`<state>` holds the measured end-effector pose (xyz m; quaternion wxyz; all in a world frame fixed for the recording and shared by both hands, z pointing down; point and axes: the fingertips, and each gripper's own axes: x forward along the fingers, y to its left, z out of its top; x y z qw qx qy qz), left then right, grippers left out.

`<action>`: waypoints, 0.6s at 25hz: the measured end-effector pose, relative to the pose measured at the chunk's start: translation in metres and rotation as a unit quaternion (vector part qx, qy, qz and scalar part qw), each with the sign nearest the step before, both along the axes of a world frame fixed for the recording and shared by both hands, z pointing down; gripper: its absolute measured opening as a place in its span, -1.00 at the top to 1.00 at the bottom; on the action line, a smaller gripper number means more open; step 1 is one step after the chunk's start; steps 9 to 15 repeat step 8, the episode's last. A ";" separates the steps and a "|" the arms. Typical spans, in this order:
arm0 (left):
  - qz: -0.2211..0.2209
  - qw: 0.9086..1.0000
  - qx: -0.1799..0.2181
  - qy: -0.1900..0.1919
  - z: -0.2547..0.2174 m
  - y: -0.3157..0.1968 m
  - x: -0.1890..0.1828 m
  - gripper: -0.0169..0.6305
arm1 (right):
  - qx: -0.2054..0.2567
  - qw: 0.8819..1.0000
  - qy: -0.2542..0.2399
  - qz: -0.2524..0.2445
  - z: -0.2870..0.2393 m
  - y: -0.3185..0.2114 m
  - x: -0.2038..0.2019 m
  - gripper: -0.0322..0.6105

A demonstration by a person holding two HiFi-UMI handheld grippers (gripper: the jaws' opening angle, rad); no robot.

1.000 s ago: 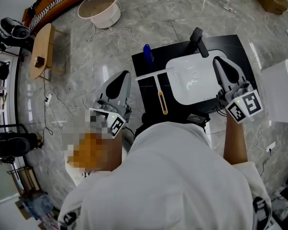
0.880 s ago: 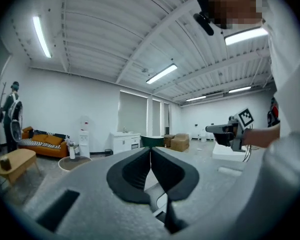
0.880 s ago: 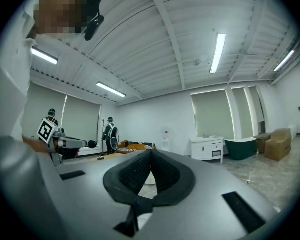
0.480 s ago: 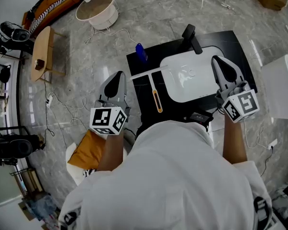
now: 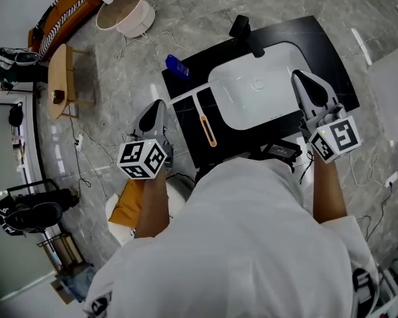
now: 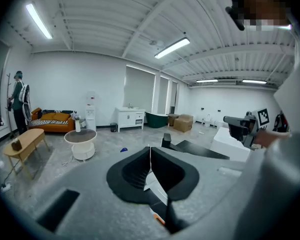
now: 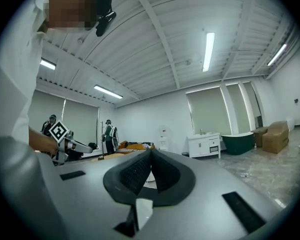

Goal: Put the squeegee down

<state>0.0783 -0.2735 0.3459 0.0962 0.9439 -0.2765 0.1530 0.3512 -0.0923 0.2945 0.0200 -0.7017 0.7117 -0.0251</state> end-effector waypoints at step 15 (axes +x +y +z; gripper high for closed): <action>-0.012 0.998 -0.048 -0.048 0.050 0.007 0.031 0.89 | -0.013 0.999 -0.011 0.027 0.026 0.025 0.041 0.86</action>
